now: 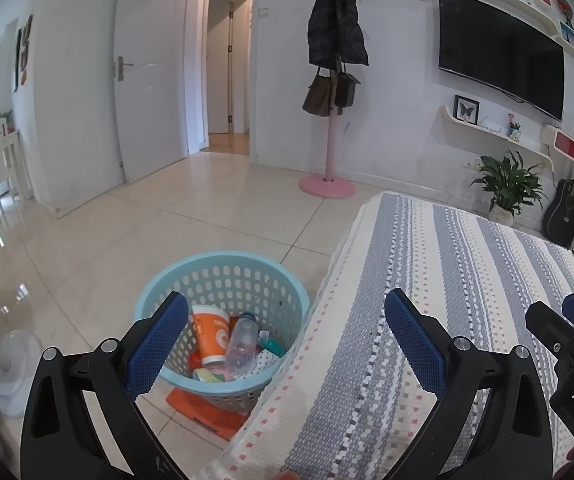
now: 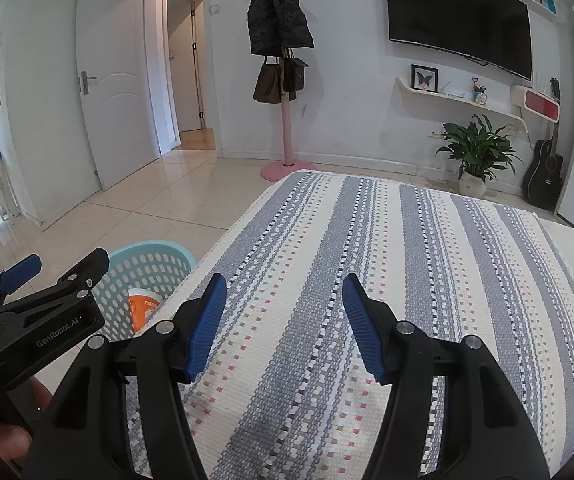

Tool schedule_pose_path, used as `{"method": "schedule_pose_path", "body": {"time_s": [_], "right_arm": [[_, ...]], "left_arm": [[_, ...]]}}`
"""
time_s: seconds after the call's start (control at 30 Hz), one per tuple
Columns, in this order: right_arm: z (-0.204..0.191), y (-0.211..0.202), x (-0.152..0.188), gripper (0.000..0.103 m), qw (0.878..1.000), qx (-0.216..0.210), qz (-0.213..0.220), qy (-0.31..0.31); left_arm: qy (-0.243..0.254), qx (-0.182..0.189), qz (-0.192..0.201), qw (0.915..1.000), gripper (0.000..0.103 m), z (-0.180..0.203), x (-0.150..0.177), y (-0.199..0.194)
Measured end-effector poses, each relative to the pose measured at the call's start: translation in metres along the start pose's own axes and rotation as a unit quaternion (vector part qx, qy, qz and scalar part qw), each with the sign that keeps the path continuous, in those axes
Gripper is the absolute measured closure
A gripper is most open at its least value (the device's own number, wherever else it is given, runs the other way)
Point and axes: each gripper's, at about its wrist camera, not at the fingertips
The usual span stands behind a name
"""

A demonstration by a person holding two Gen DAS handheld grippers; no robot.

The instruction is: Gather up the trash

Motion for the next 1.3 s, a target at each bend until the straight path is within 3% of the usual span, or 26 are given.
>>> {"method": "schedule_pose_path", "body": {"time_s": [1.3], "right_arm": [[0.0066,0.0043,0.0007,0.046,1.0,-0.012,-0.005,0.016]], "left_arm": [[-0.006,0.002,-0.007,1.0,0.008,0.001,0.0007,0.0007]]}}
Point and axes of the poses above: each gripper's, at about its wrist camera, not at the fingertips, and y roughly the way its jaws point, z to its right, x to its underside, and after that the axes turned 4 degrees about z, right-handed
